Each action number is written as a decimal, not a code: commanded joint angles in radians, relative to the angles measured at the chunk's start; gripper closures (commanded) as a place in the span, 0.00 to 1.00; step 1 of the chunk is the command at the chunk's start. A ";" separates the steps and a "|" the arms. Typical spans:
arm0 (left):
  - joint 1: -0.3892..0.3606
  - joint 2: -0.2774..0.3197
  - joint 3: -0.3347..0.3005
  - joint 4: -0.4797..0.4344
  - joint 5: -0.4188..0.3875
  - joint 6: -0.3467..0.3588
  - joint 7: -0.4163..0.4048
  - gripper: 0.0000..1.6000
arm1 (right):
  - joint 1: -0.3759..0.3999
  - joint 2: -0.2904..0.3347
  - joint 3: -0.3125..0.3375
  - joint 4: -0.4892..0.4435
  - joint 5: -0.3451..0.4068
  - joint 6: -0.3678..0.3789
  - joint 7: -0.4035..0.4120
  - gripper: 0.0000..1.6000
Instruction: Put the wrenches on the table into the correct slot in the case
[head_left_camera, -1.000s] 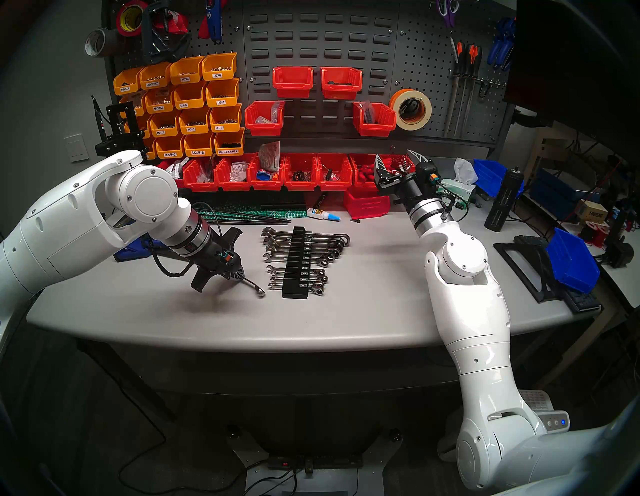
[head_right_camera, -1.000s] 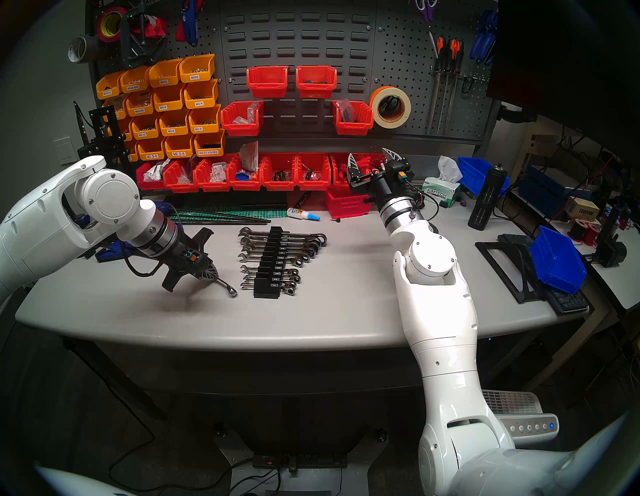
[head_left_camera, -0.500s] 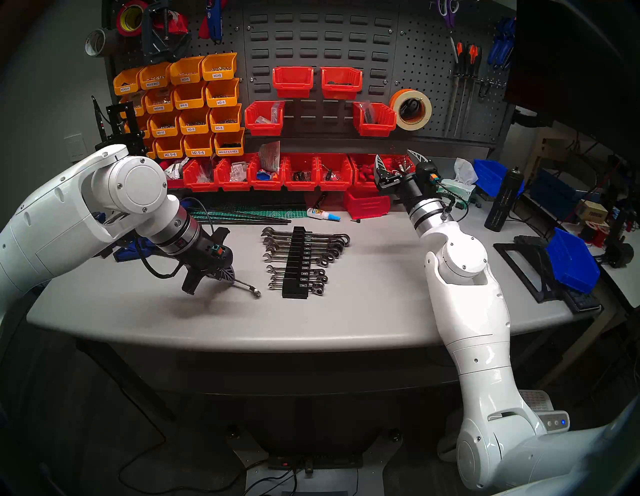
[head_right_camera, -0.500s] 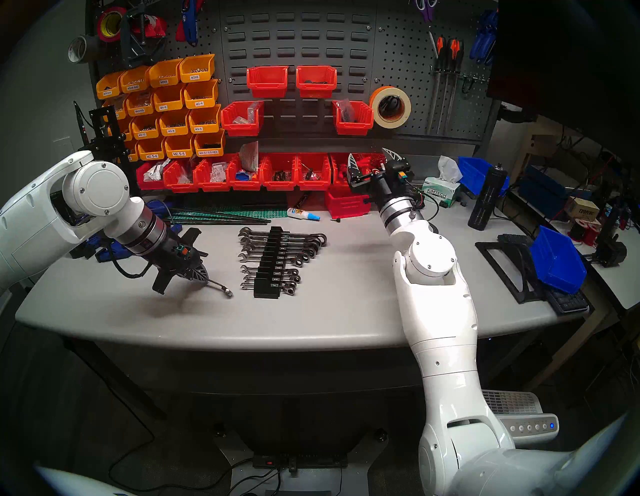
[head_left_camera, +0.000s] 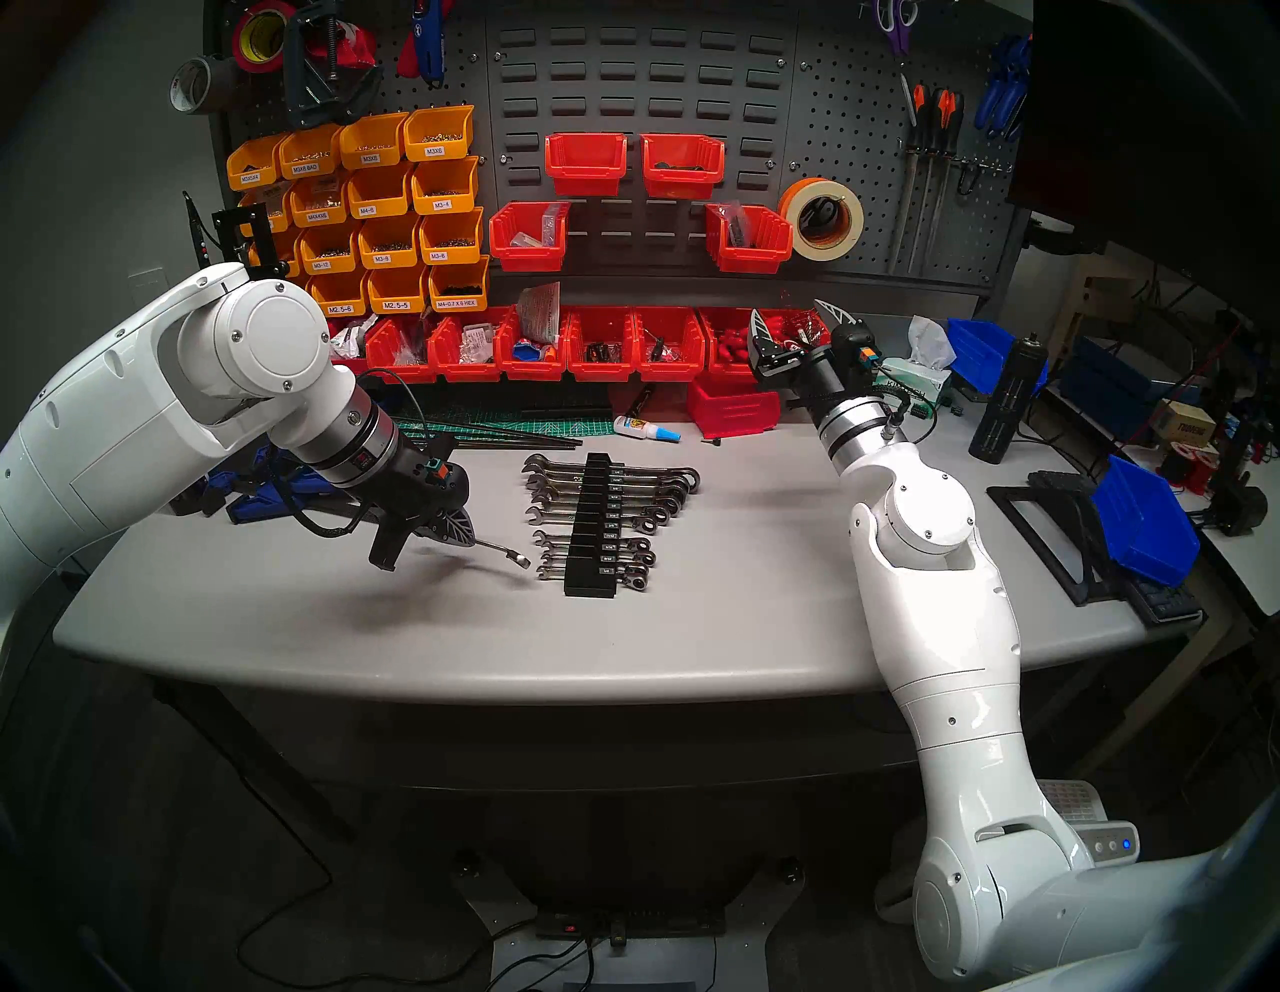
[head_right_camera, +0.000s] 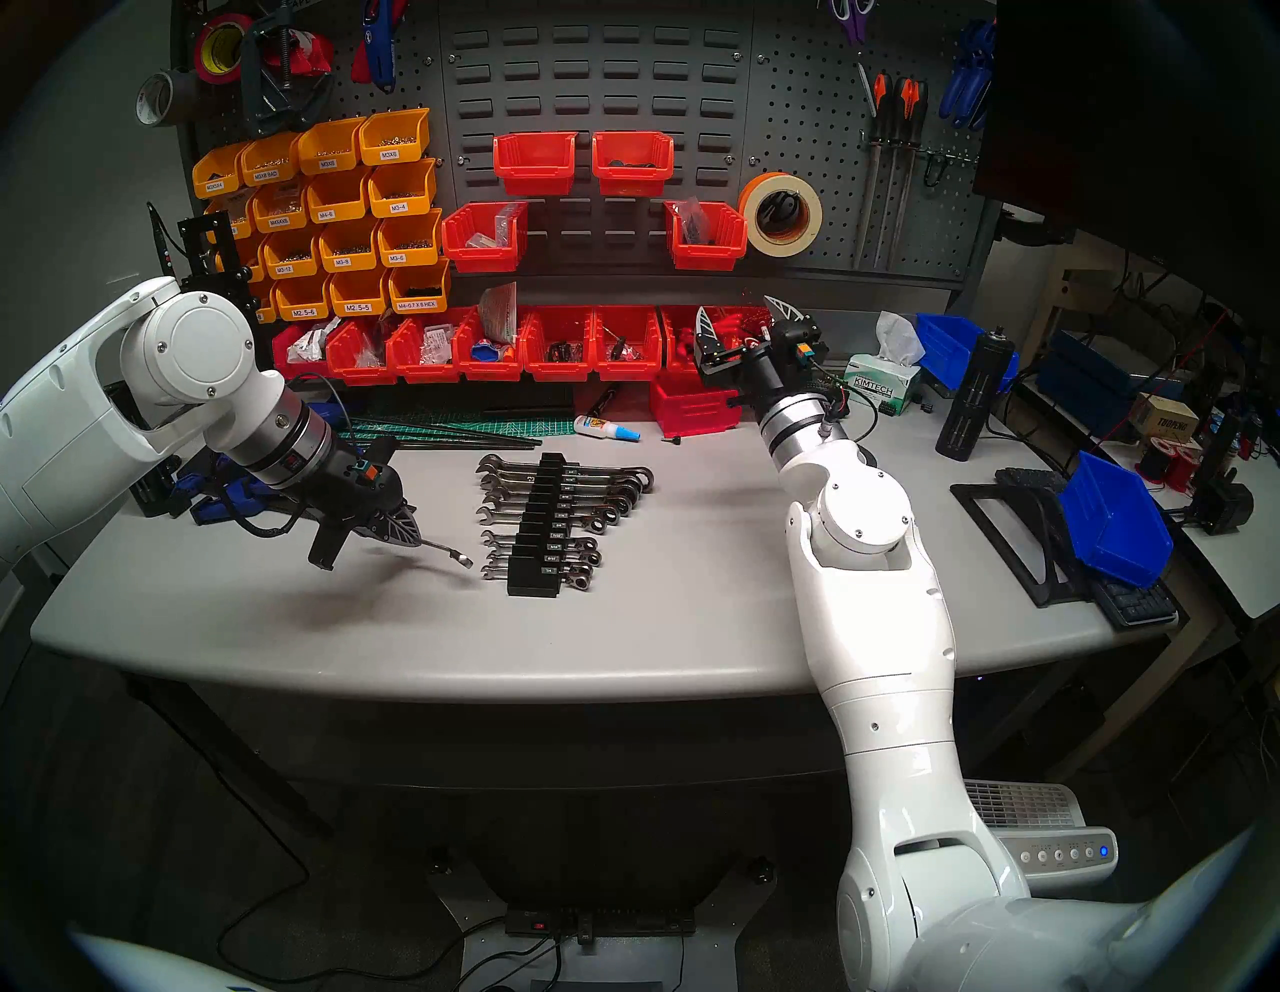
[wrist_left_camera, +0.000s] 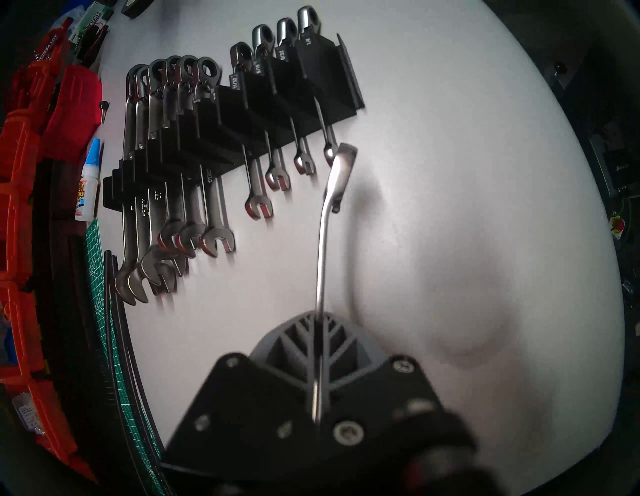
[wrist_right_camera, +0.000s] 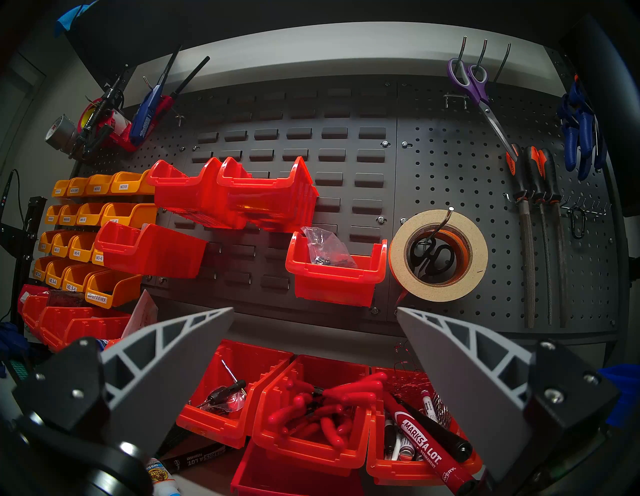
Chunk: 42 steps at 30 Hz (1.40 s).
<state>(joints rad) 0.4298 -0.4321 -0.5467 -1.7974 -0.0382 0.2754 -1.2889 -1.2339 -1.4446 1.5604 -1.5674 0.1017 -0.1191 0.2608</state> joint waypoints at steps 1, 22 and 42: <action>-0.057 -0.036 -0.041 0.012 -0.010 0.024 -0.004 1.00 | 0.030 -0.001 -0.002 -0.032 0.000 -0.007 0.001 0.00; -0.060 -0.173 -0.058 0.083 -0.052 0.083 0.041 1.00 | 0.030 -0.001 -0.002 -0.032 0.000 -0.007 0.001 0.00; -0.039 -0.260 -0.045 0.107 -0.073 0.134 0.092 1.00 | 0.029 -0.001 -0.002 -0.033 0.000 -0.006 0.001 0.00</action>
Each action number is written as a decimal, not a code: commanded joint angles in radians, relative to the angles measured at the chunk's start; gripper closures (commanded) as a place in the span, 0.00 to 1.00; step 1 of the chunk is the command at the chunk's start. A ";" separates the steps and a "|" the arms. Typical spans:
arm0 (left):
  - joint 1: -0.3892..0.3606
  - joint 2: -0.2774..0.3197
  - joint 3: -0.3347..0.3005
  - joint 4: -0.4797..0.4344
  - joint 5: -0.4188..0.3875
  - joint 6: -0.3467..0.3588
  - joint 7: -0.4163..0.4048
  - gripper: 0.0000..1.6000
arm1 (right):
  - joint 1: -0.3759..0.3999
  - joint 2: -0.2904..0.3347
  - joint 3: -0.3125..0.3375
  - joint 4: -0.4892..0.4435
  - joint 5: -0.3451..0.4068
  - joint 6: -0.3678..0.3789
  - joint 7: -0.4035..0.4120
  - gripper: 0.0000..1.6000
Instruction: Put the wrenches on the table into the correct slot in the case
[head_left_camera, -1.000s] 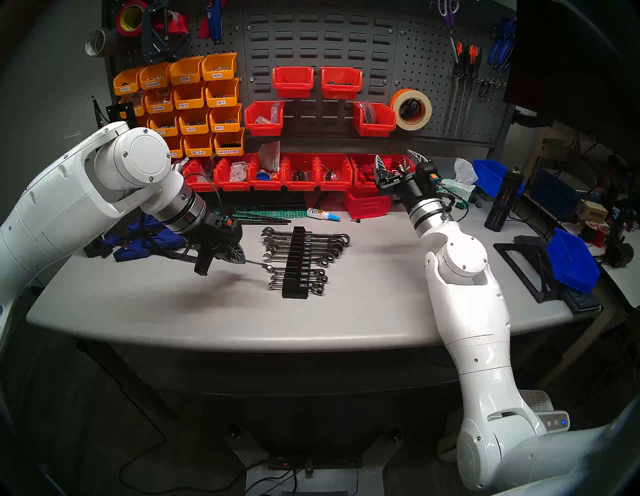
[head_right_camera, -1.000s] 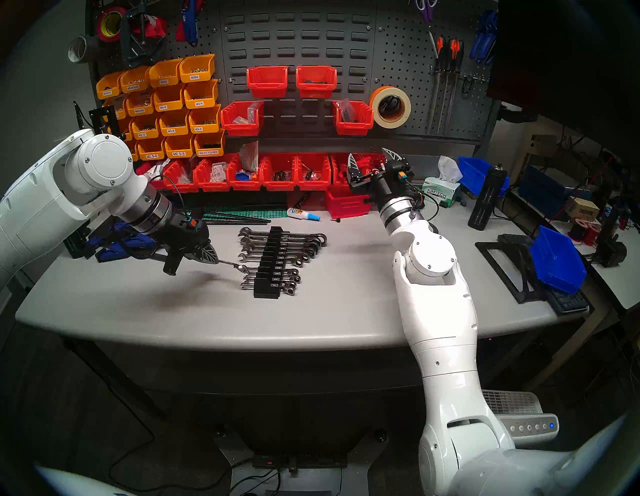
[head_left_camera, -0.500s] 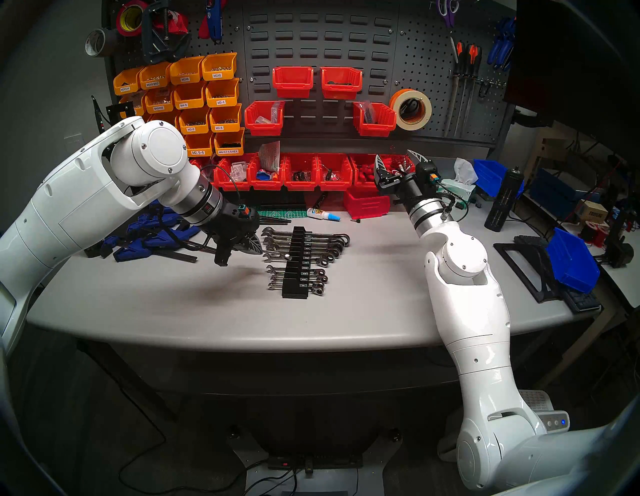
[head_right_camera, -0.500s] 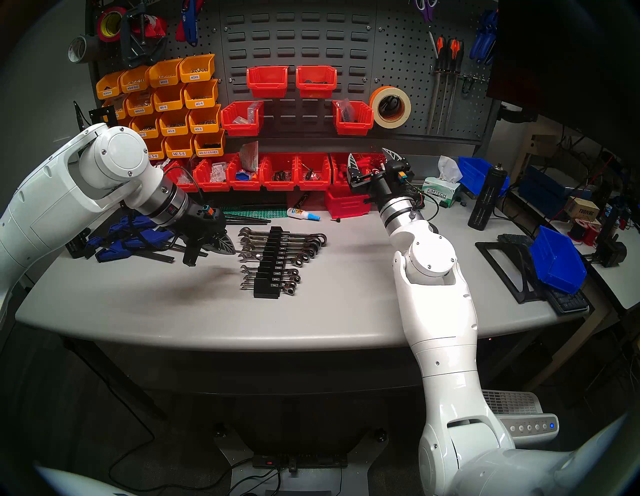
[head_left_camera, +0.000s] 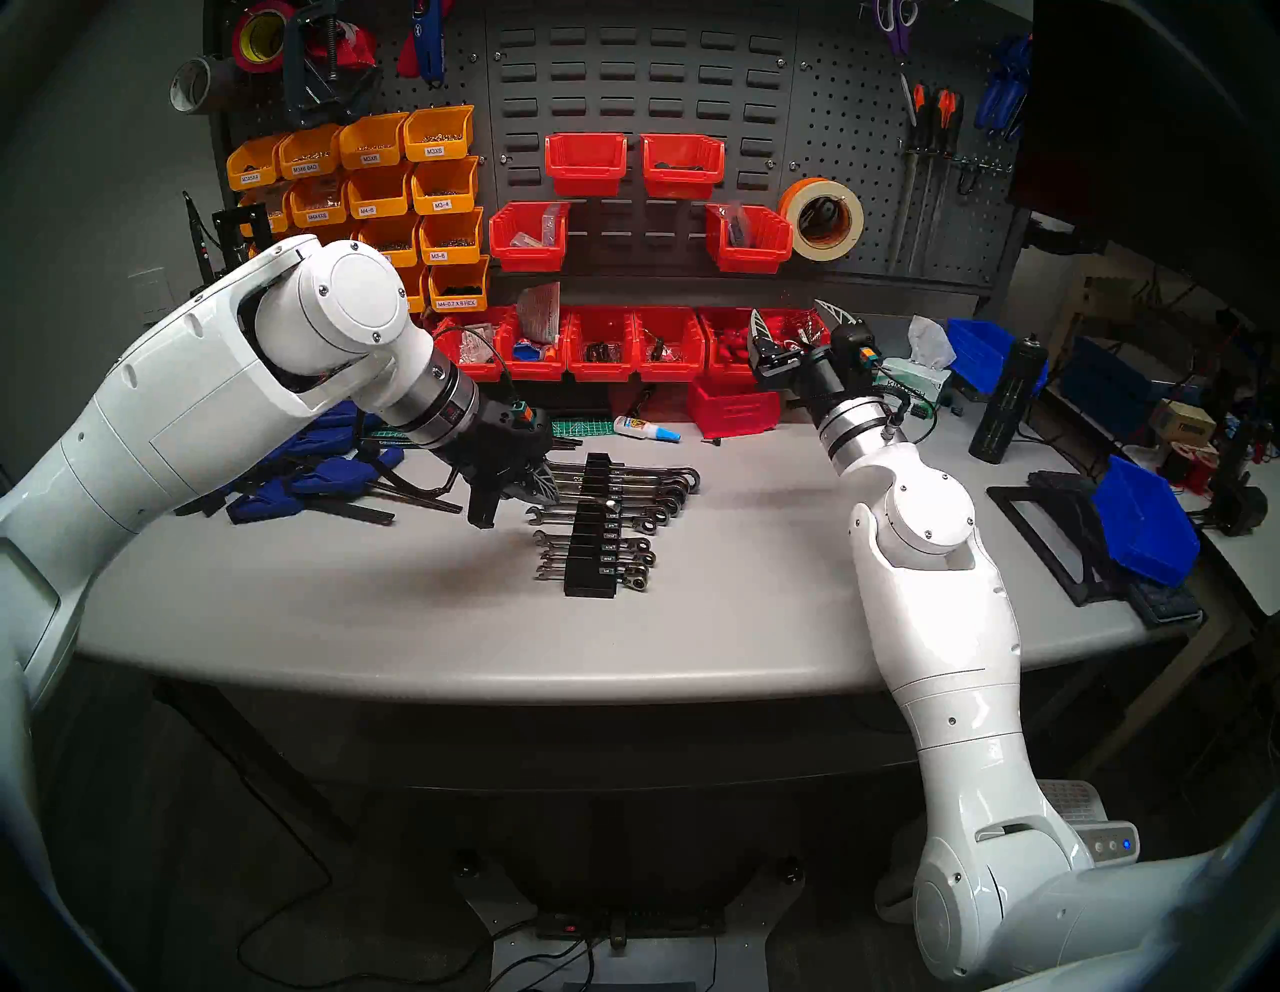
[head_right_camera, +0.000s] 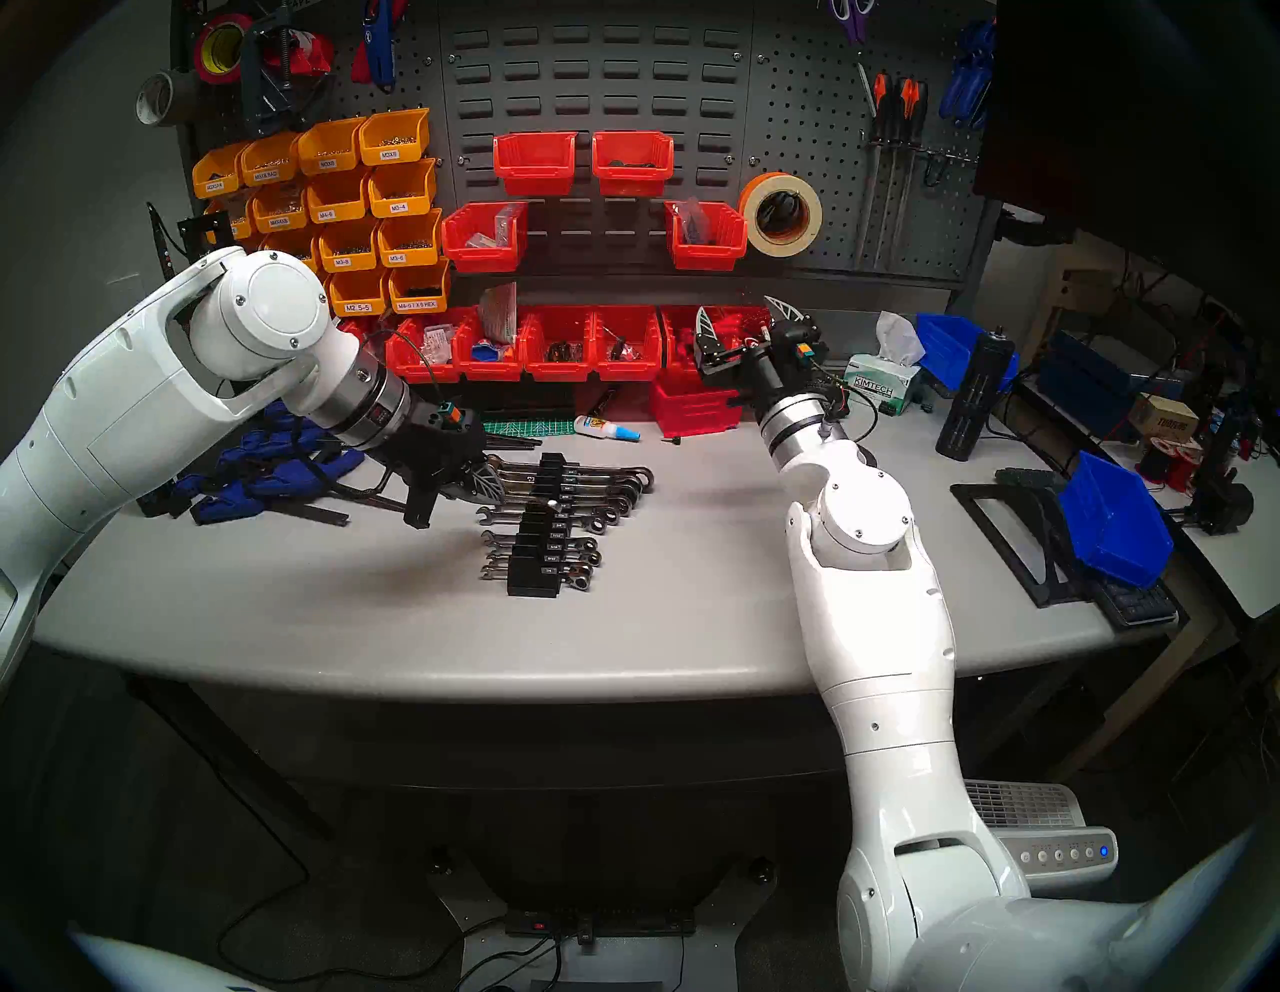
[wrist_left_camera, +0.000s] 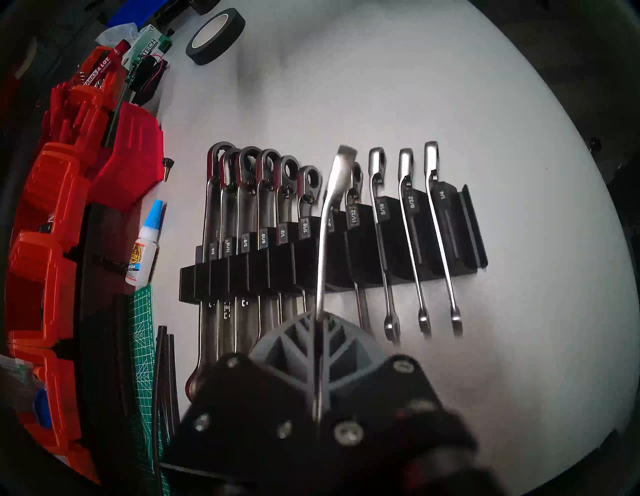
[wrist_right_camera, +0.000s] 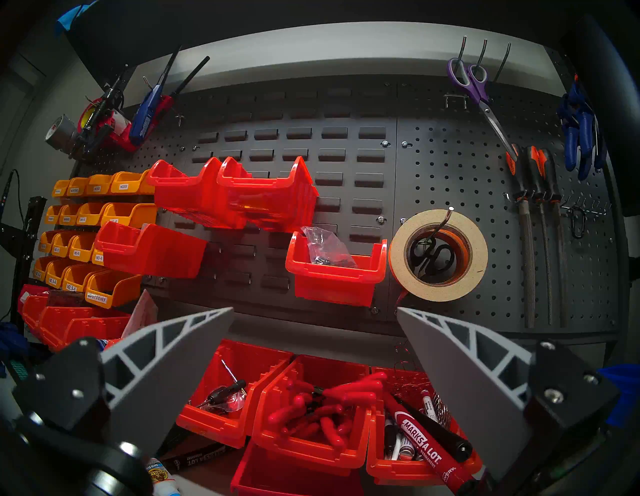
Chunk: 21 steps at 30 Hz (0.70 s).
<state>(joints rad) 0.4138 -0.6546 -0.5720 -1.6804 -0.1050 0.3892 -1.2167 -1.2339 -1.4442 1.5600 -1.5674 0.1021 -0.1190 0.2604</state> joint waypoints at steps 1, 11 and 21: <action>-0.023 -0.040 -0.015 -0.011 -0.001 0.025 0.020 1.00 | 0.029 -0.001 -0.002 -0.033 0.000 -0.006 0.001 0.00; -0.013 -0.072 0.006 -0.001 0.015 0.065 0.051 1.00 | 0.029 -0.001 -0.002 -0.033 0.000 -0.006 0.001 0.00; -0.022 -0.095 0.020 -0.003 0.046 0.126 0.062 1.00 | 0.029 -0.001 -0.002 -0.033 0.000 -0.006 0.001 0.00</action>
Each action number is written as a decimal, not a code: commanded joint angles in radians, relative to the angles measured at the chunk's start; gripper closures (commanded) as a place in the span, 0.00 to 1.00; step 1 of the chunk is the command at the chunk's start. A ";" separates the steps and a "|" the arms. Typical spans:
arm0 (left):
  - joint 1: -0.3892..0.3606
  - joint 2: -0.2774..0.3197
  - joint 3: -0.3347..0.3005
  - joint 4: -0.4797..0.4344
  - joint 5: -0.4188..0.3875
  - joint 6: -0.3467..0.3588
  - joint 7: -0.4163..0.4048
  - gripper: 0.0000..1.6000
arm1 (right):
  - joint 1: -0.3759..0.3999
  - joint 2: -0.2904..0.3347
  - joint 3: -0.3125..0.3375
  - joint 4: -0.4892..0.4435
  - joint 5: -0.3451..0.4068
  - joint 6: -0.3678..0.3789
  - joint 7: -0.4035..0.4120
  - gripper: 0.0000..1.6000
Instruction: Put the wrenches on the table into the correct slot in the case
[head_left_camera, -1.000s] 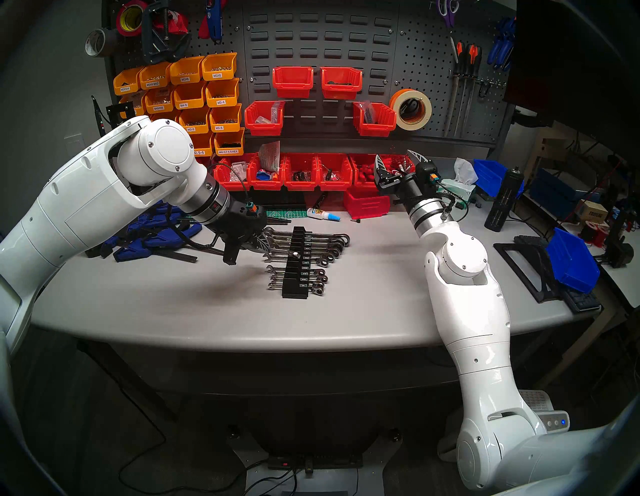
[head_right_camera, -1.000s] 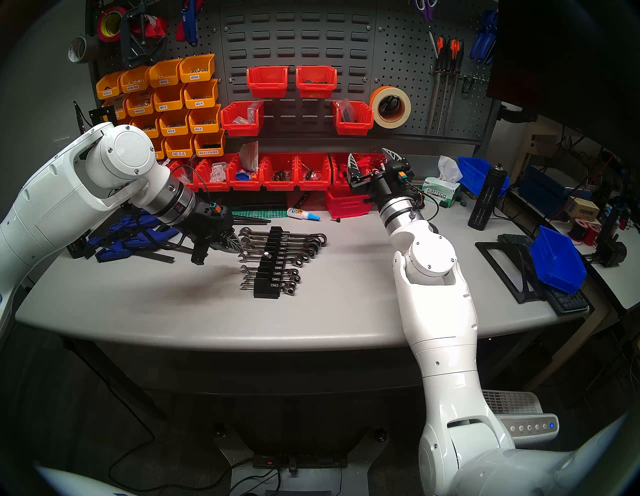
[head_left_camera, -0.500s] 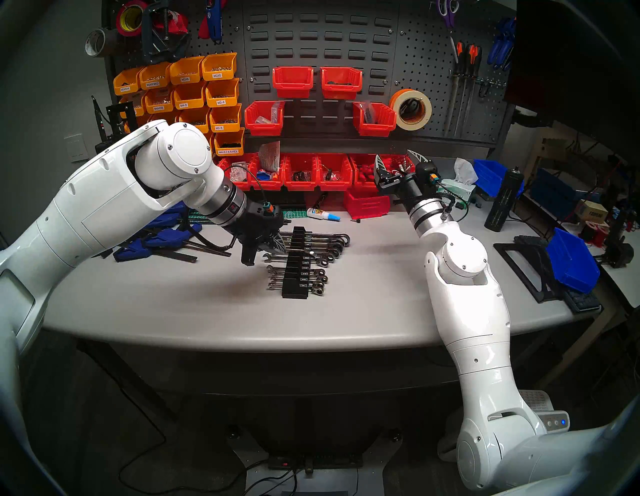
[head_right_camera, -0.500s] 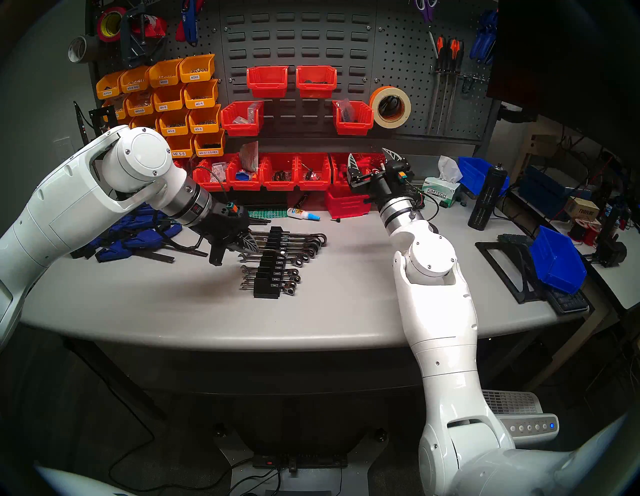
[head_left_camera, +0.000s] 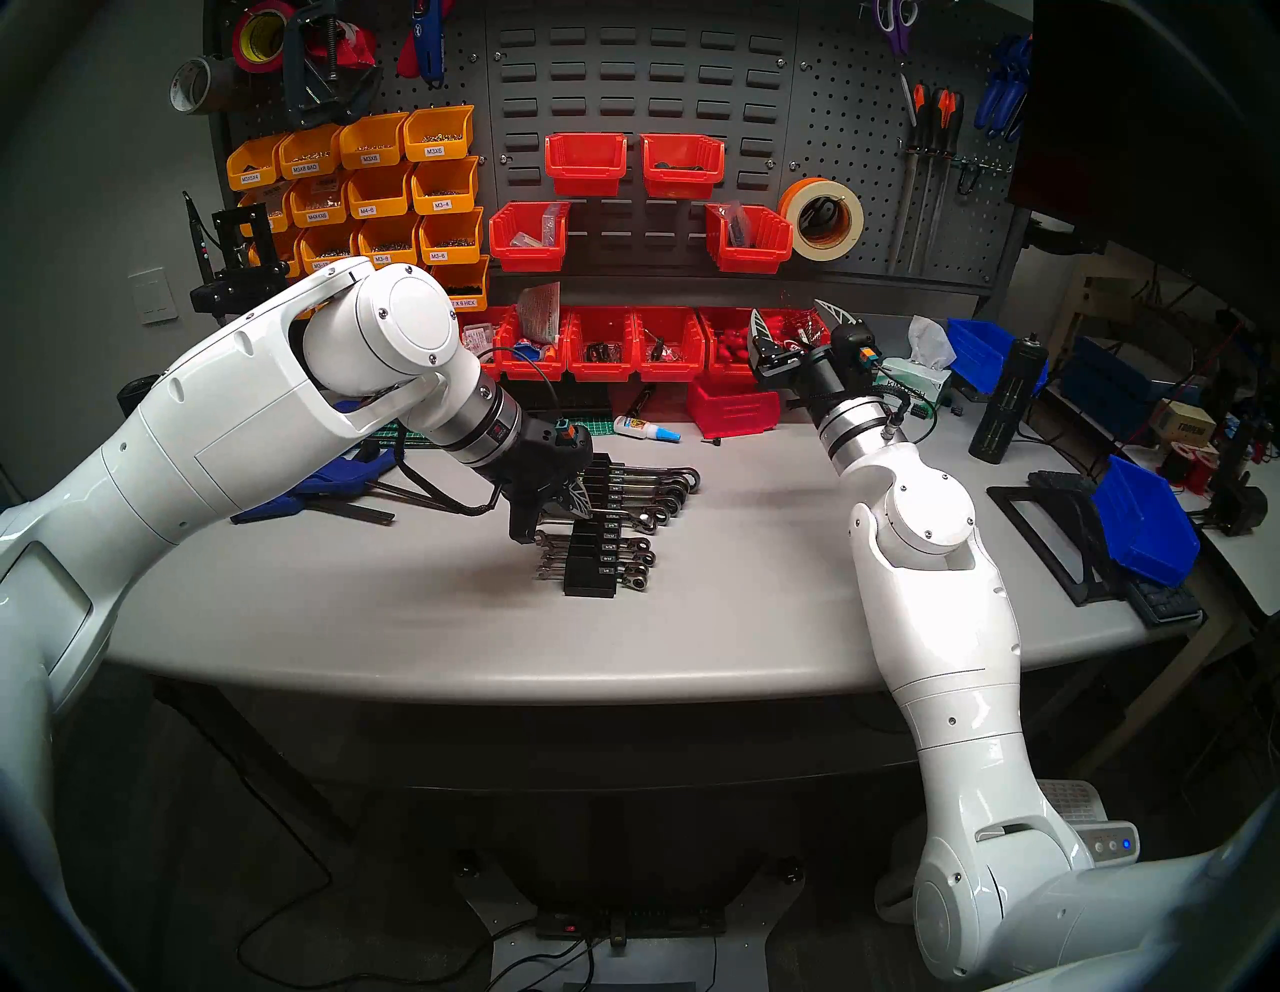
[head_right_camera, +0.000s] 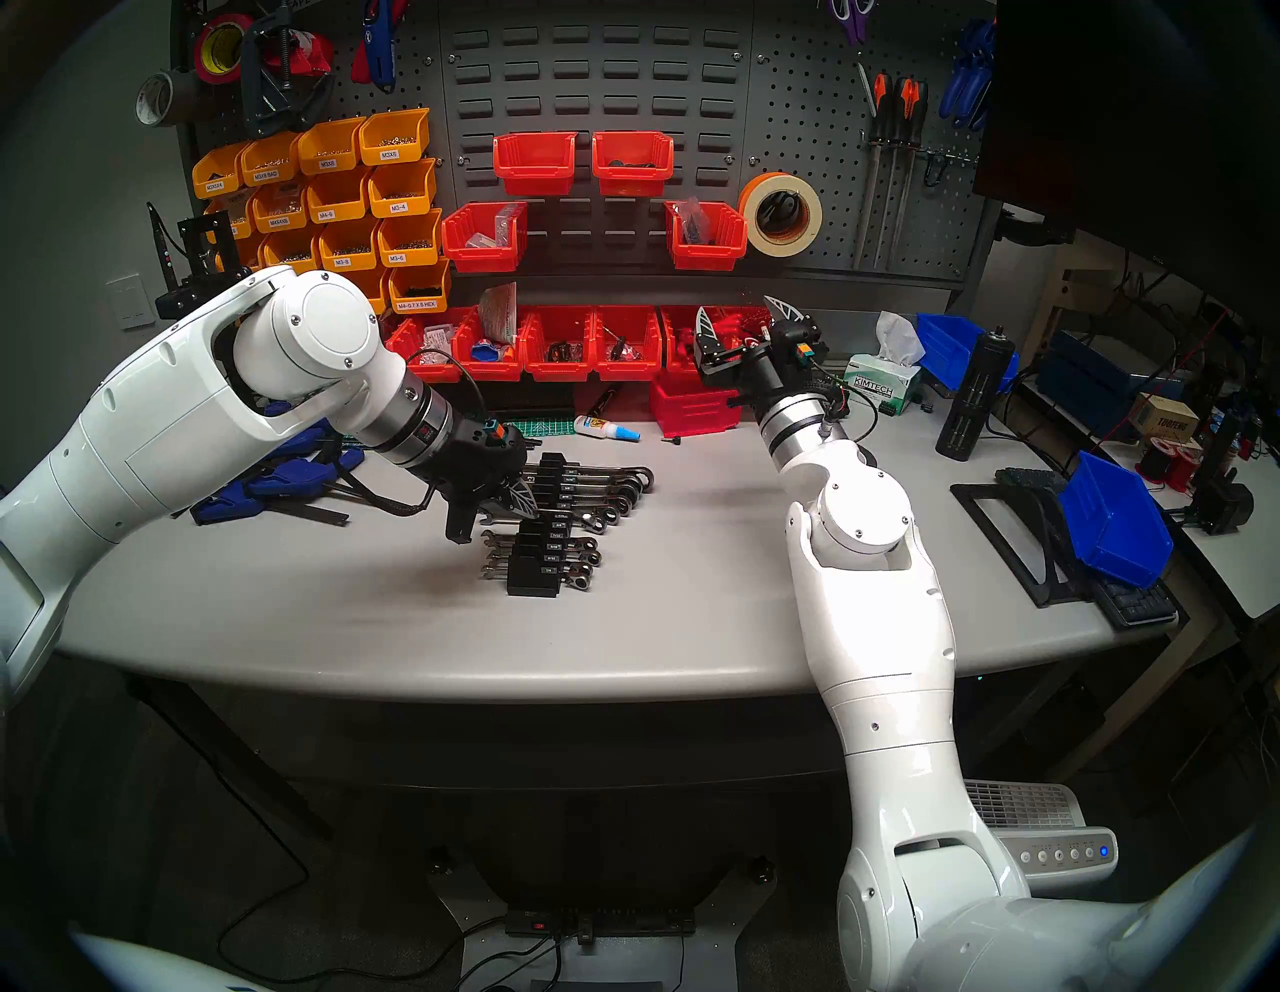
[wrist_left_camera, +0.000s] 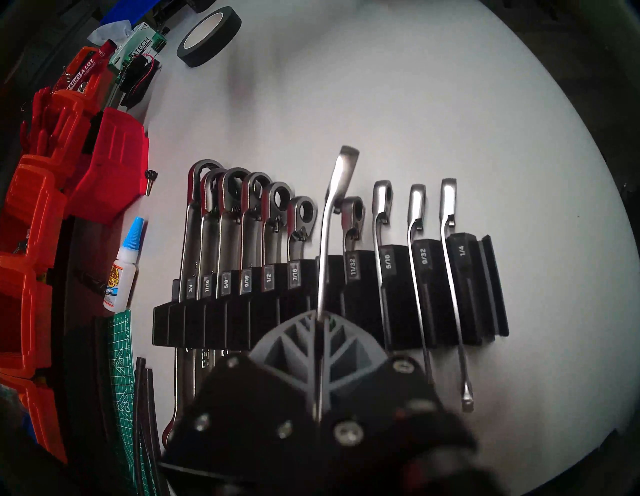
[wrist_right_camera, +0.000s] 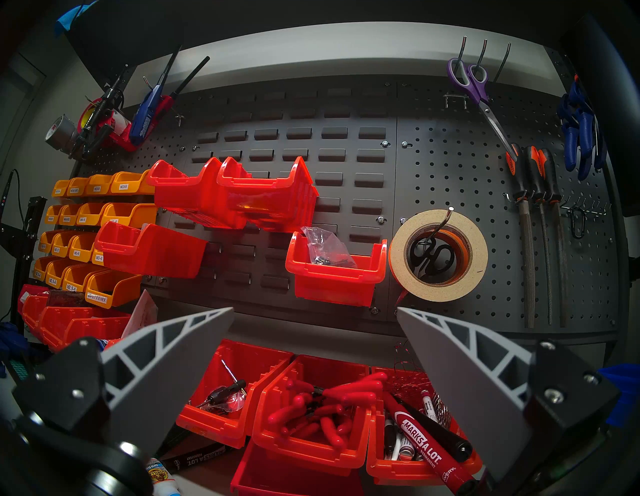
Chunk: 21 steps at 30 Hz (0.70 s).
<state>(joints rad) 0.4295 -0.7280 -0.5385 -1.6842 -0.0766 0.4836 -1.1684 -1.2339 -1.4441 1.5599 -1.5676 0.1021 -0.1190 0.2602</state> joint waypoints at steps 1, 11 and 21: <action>-0.036 -0.022 -0.014 -0.001 0.019 0.033 0.015 1.00 | 0.029 -0.001 -0.002 -0.033 0.000 -0.006 0.001 0.00; -0.040 -0.014 -0.010 -0.052 0.045 0.107 0.007 1.00 | 0.029 -0.001 -0.002 -0.033 0.000 -0.006 0.001 0.00; -0.067 -0.012 -0.019 -0.103 0.071 0.186 -0.015 1.00 | 0.030 -0.001 -0.002 -0.032 0.000 -0.007 0.001 0.00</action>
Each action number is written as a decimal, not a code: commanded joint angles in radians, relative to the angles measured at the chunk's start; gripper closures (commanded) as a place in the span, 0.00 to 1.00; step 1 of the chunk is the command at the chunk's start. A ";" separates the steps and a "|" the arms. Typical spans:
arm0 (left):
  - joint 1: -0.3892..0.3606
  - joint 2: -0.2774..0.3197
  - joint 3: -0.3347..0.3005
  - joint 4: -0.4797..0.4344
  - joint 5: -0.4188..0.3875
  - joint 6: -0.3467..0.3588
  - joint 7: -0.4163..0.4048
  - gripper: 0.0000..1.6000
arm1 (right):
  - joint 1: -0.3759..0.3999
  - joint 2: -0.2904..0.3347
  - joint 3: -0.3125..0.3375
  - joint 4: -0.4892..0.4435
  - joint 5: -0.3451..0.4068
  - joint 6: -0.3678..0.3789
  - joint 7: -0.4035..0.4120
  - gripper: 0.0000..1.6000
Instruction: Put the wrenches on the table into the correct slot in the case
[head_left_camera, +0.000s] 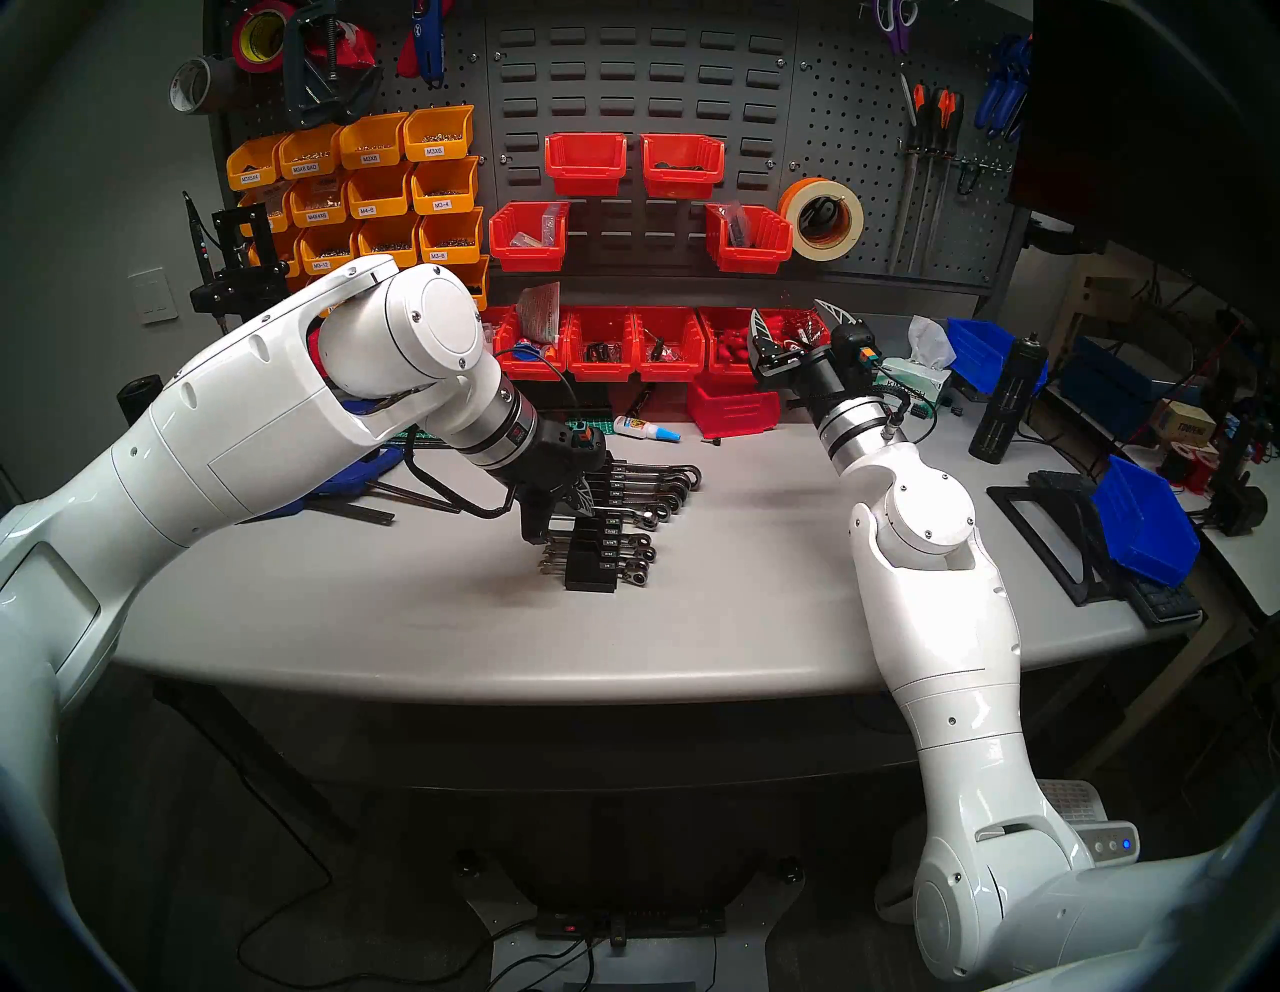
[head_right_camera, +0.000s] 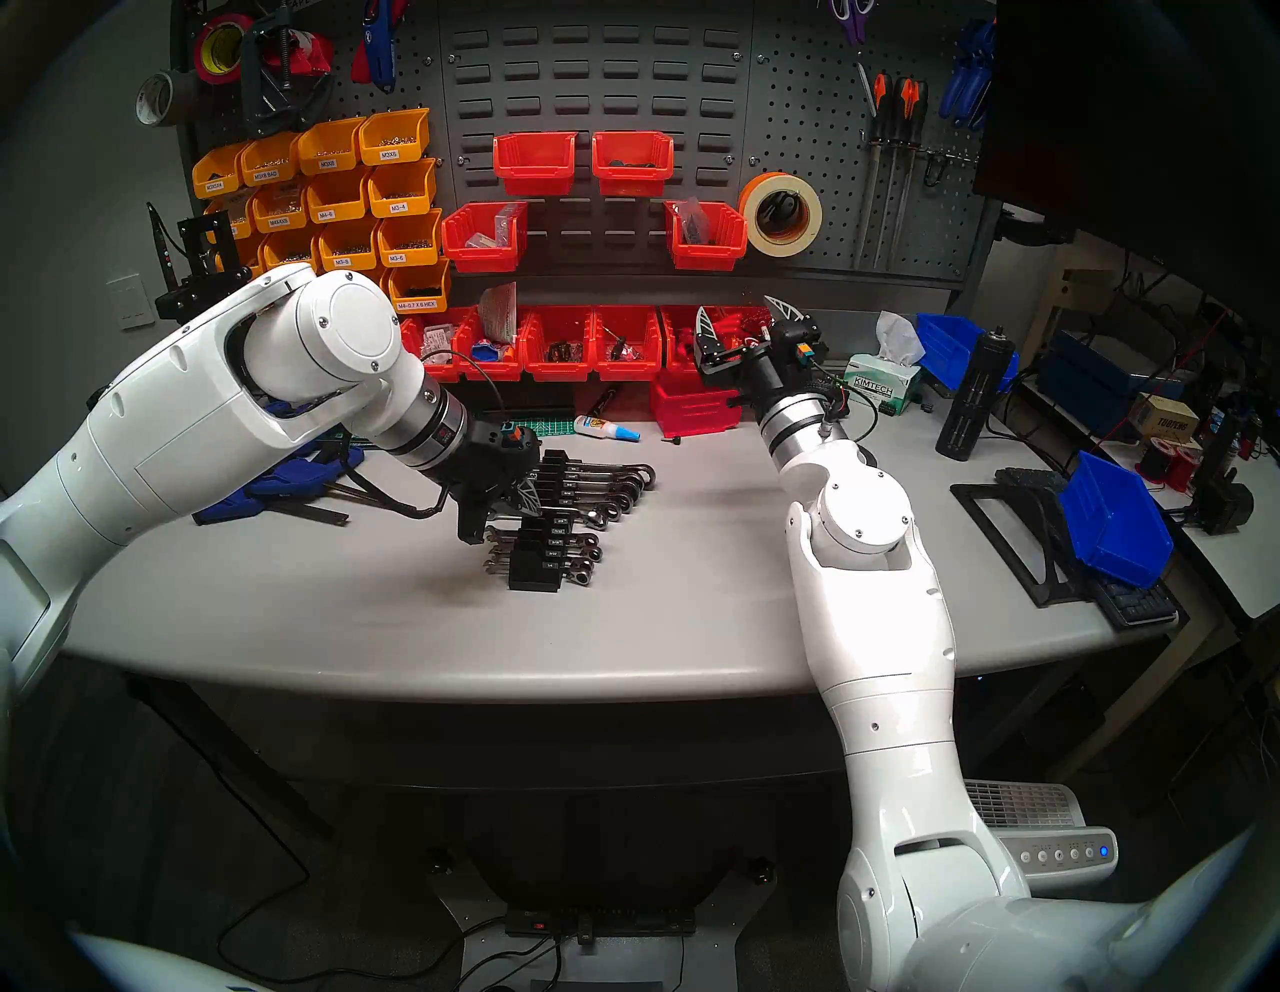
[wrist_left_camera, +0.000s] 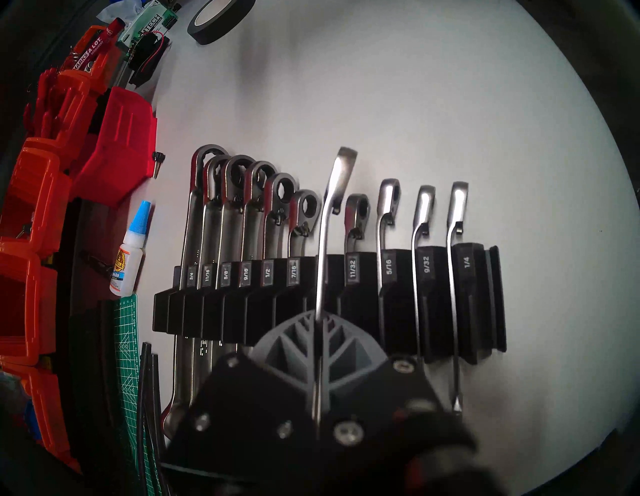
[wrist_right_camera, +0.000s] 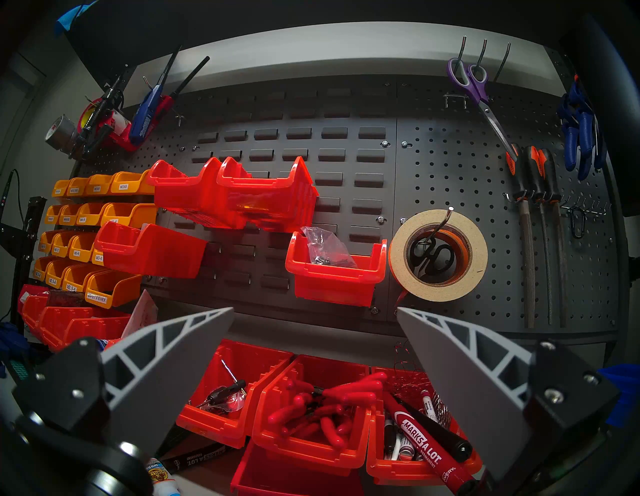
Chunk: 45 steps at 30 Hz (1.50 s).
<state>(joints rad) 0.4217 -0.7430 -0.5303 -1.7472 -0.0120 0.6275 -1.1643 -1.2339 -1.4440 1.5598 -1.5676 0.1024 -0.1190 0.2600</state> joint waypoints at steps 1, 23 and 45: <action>-0.064 -0.001 -0.030 -0.040 0.007 0.048 -0.022 1.00 | 0.030 -0.001 -0.002 -0.032 0.000 -0.007 0.001 0.00; -0.146 -0.030 0.046 -0.049 0.005 0.166 -0.020 1.00 | 0.030 -0.001 -0.002 -0.032 0.000 -0.007 0.001 0.00; -0.255 0.053 0.182 -0.109 -0.128 0.214 0.071 1.00 | 0.030 -0.001 -0.002 -0.032 0.000 -0.007 0.001 0.00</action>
<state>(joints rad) 0.2522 -0.7050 -0.3590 -1.8561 -0.1218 0.8492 -0.9865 -1.2339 -1.4437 1.5595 -1.5674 0.1027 -0.1191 0.2598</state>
